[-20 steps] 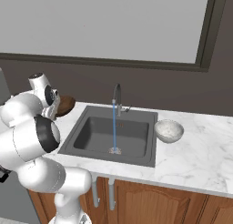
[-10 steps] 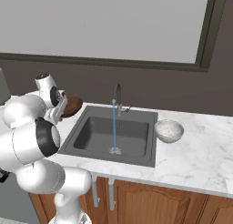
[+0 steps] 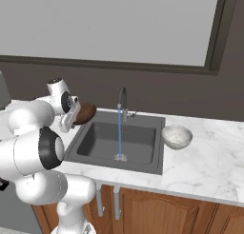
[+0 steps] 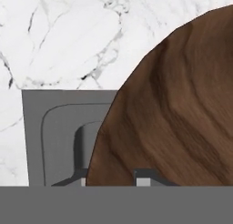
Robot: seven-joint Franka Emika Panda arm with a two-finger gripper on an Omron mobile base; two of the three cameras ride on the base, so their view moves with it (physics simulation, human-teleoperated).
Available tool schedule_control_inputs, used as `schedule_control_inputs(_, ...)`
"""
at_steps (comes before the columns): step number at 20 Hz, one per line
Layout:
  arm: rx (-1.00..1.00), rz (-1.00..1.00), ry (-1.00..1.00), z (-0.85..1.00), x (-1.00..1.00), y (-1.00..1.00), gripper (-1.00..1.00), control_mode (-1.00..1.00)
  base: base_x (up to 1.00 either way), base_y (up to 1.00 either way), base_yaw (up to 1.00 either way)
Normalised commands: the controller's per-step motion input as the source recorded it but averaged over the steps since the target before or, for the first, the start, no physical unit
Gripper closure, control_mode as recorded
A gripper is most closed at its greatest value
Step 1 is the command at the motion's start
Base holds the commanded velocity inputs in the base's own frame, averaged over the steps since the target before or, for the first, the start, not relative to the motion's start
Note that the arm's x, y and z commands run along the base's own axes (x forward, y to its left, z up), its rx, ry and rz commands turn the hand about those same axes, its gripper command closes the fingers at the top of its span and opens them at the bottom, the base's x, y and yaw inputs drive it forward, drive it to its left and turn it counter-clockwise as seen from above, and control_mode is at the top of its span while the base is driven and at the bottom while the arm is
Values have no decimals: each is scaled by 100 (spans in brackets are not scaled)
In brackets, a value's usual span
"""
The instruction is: Rinse each bowl for a few seconds and place them down in the sink or on the counter.
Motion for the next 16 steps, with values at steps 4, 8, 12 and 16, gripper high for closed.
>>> schedule_control_inputs(4,0,-5,1,-1,0,-45,100,-100,0,0,0)
schedule_control_inputs(8,-1,-6,1,-2,0,-32,100,-100,0,0,0)
schedule_control_inputs(12,-2,-6,1,0,0,-26,100,-100,0,0,0)
schedule_control_inputs(16,-1,-7,1,-2,0,-33,100,-100,0,0,0)
